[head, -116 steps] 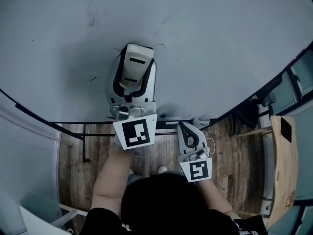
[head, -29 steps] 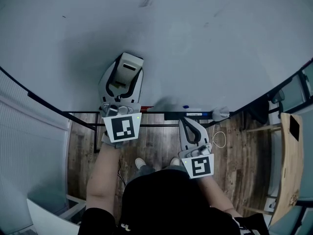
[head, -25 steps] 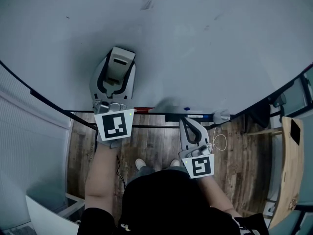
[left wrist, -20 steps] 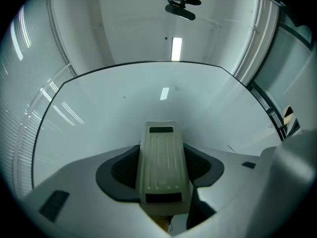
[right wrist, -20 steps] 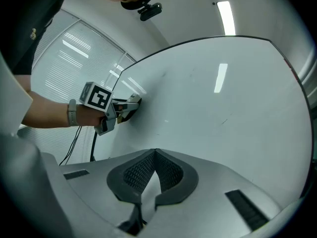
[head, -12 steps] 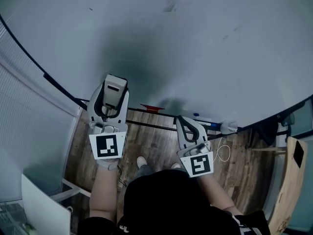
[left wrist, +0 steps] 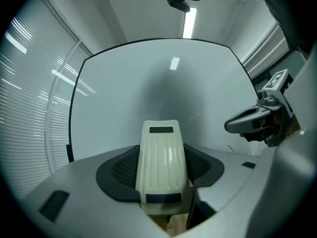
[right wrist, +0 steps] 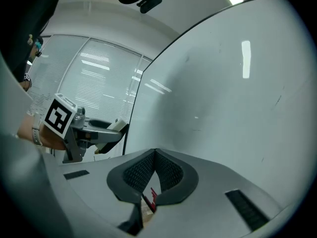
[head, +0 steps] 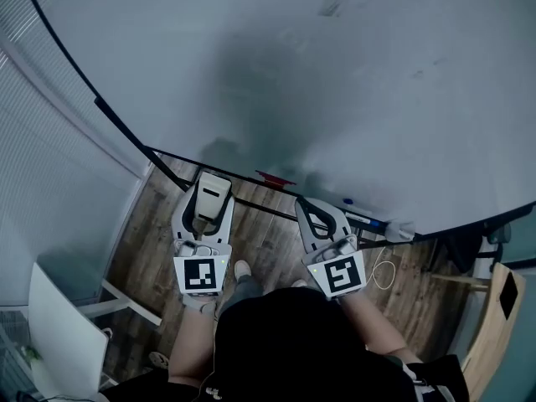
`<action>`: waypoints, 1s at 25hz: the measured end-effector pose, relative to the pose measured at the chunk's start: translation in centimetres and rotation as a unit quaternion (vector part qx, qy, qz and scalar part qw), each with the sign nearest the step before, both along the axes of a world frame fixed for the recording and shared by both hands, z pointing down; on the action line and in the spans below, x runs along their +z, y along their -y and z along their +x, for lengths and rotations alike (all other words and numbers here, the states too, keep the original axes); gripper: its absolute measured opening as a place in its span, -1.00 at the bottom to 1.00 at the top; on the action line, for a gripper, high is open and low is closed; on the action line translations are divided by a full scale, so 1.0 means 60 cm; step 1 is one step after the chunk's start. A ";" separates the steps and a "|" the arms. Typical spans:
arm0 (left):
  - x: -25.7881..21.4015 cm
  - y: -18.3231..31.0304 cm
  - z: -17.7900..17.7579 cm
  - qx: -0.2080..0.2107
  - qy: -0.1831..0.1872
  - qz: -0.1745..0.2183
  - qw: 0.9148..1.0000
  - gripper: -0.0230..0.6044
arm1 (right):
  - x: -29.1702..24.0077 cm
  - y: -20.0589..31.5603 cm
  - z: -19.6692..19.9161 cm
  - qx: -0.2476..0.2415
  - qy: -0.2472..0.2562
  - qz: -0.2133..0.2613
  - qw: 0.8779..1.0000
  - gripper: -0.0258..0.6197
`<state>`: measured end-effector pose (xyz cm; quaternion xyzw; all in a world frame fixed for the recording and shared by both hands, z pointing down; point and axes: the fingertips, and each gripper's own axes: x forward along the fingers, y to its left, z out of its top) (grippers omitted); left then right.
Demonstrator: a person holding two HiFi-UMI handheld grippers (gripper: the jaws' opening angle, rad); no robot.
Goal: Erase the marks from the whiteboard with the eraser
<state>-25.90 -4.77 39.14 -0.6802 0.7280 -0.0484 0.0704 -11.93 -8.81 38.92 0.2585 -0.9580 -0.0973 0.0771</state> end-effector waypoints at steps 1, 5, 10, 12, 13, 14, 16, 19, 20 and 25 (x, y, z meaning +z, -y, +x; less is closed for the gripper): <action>0.014 -0.006 0.005 0.001 0.003 -0.010 1.000 -0.09 | 0.005 0.000 -0.002 -0.007 -0.001 -0.009 1.000 -0.83; 0.060 -0.030 0.022 0.014 0.017 -0.050 0.998 -0.09 | 0.027 -0.003 -0.009 -0.024 -0.002 -0.047 0.999 -0.83; 0.082 -0.046 0.033 0.014 0.009 -0.065 0.998 -0.09 | 0.036 -0.012 -0.018 -0.048 -0.013 -0.050 0.998 -0.83; 0.087 -0.046 0.038 0.019 0.010 -0.070 0.997 -0.09 | 0.042 -0.018 -0.020 -0.055 -0.018 -0.054 0.997 -0.83; 0.090 -0.046 0.041 0.021 0.010 -0.073 0.997 -0.09 | 0.046 -0.022 -0.020 -0.057 -0.019 -0.061 0.996 -0.83; 0.092 -0.045 0.043 0.022 0.010 -0.076 0.997 -0.09 | 0.050 -0.026 -0.021 -0.059 -0.022 -0.066 0.996 -0.84; 0.095 -0.043 0.046 0.024 0.007 -0.080 0.997 -0.09 | 0.053 -0.032 -0.023 -0.069 -0.031 -0.058 0.995 -0.83; 0.099 -0.034 0.053 0.035 0.003 -0.082 0.996 -0.09 | 0.055 -0.031 -0.018 -0.063 -0.033 -0.060 0.996 -0.83; 0.101 -0.031 0.056 0.040 0.004 -0.084 0.996 -0.09 | 0.055 -0.029 -0.015 -0.059 -0.033 -0.060 0.996 -0.83; 0.100 -0.016 0.066 0.060 0.017 -0.082 0.995 -0.09 | 0.052 -0.016 -0.003 -0.046 -0.037 -0.051 0.997 -0.83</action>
